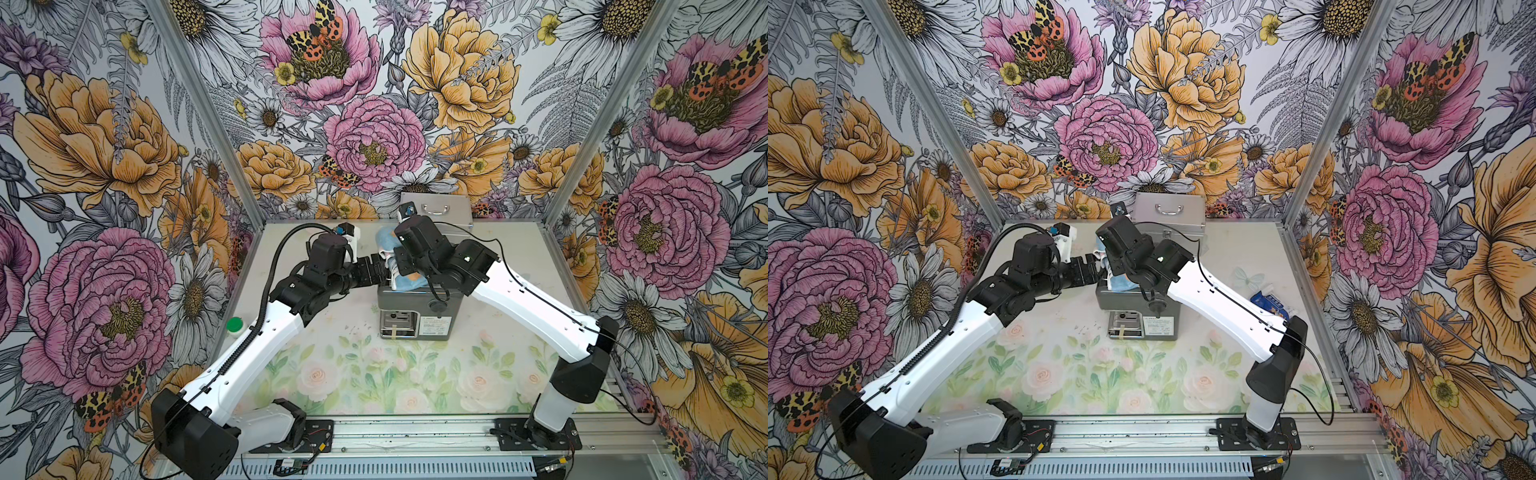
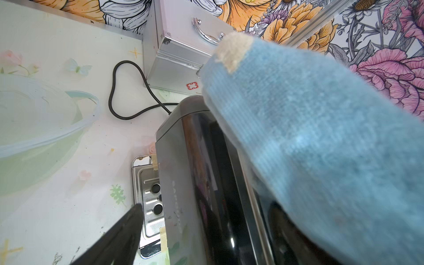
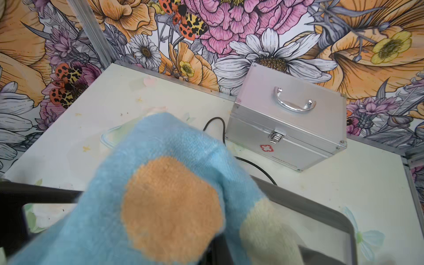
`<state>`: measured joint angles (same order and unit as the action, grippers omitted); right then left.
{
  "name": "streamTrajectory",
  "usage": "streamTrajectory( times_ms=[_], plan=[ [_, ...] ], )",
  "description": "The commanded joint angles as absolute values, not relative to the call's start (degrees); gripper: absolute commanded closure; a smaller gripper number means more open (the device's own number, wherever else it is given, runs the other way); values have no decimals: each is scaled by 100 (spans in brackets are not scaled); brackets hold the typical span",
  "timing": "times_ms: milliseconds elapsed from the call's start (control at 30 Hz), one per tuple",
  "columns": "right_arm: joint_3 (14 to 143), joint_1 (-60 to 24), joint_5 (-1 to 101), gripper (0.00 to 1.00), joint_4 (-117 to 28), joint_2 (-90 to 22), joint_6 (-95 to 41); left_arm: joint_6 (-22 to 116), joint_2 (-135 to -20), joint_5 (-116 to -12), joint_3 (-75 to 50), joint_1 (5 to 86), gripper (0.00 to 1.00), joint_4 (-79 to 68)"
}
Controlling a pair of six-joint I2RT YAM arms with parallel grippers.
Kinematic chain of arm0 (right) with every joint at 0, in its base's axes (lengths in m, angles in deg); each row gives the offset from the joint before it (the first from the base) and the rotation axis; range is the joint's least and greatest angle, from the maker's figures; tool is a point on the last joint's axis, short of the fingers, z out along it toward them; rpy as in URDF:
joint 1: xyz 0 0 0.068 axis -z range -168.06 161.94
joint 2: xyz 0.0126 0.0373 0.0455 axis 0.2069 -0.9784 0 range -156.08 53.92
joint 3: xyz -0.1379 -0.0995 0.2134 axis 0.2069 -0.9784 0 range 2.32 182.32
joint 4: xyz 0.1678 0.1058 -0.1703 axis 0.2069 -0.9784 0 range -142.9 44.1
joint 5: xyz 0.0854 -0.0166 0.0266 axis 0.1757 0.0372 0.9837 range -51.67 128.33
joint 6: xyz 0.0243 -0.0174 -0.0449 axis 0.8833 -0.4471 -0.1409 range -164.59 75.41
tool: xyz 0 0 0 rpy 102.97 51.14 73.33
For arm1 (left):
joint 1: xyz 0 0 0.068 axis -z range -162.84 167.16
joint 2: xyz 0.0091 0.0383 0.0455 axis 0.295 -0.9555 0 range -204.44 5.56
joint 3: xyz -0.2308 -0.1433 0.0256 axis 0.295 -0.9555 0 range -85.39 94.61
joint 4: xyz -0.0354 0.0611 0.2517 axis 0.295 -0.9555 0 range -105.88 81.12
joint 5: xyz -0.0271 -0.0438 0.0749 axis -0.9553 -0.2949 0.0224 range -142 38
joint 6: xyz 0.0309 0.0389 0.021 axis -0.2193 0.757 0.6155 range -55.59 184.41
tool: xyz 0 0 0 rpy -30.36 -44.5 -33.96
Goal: Wipe the surface of a coffee machine
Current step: Wipe the dirt from the surface of the coffee machine.
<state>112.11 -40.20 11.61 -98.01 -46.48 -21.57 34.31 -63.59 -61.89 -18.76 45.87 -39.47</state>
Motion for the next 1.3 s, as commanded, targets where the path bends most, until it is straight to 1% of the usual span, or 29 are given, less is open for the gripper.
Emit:
streamTrajectory(
  times_ms=[0, 133, 200, 433, 533, 633, 733, 867, 1000, 1100, 1167, 1267],
  plan=[
    [11106, -3998, 1089, 100, -9805, -4871, -1962, 3424, -6291, -5982, -2032, 4572, 15, -4262],
    [10596, -3997, 739, 100, -9486, -4834, -1884, 3415, -6267, -5954, -2013, 4605, 16, -4260],
    [10504, -3903, 787, 100, -9342, -4777, -1853, 3427, -6234, -5928, -2037, 4617, 16, -4256],
    [10951, -3560, 1067, 100, -9283, -5079, -2077, 3392, -6142, -5786, -2223, 4673, 15, -4211],
    [11075, -3395, 1145, 100, -9257, -5171, -1972, 3365, -6138, -5784, -2310, 4689, 15, -4187],
    [10964, -3426, 1304, 100, -9181, -5112, -1881, 3357, -6123, -5782, -2402, 4738, 15, -4167],
    [10771, -3578, 1207, 100, -9040, -4963, -1901, 3369, -6050, -5756, -2496, 4764, 15, -4171],
    [11049, -3523, 1203, 100, -9029, -4970, -1919, 3379, -5959, -5740, -2606, 4772, 15, -4171],
    [11220, -3635, 1233, 100, -9020, -4751, -1909, 3357, -5900, -5734, -2700, 4774, 15, -4166],
    [11286, -3632, 1002, 100, -9034, -4514, -2041, 3343, -5879, -5745, -2743, 4768, 15, -4166],
    [11273, -3580, 663, 100, -9034, -4305, -2208, 3345, -5857, -5740, -2756, 4772, 15, -4171],
    [11037, -3424, 578, 100, -9053, -3951, -2307, 3344, -5807, -5730, -2771, 4778, 15, -4168]
  ],
)
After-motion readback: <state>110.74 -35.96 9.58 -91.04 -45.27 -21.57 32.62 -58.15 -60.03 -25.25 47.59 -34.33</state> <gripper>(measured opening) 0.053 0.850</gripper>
